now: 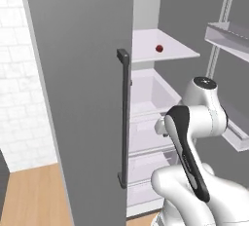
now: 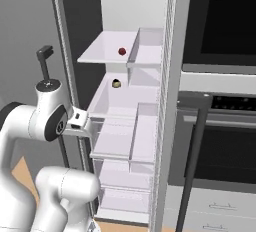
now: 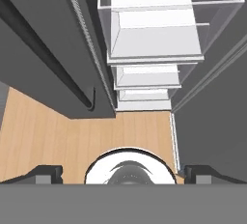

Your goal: Take the strawberry from the fridge and place it on top of the pancake, located on the dining counter.

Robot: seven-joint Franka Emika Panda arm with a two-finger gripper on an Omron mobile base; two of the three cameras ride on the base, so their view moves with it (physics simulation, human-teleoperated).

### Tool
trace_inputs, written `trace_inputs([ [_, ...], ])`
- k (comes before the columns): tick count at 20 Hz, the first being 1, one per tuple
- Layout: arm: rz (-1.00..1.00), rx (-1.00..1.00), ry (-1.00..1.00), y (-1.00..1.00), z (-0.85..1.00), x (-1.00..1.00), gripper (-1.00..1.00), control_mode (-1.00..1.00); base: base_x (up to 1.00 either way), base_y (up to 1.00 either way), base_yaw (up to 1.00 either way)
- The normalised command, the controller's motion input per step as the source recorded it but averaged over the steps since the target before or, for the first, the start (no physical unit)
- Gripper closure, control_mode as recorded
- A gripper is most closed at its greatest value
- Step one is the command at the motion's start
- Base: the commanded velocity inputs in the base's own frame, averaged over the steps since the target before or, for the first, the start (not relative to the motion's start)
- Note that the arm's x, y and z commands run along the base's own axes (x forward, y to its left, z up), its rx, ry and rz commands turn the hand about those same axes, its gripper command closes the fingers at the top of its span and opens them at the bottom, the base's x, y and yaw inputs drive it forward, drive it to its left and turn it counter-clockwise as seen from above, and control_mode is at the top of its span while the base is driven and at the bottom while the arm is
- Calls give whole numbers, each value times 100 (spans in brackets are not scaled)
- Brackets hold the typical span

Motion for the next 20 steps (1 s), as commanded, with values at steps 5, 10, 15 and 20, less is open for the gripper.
trace_inputs([
  [5, 0, 0, 0, 0, 0, 0, -100, 100, 29, -38, 0],
  [10, 0, 0, 0, 0, 0, 0, -100, 100, 30, -27, 0],
  [15, 0, 0, 0, 0, 0, 0, -100, 100, 45, -5, 0],
  [20, 0, 0, 0, 0, 0, 0, -100, 100, 37, -5, 0],
])
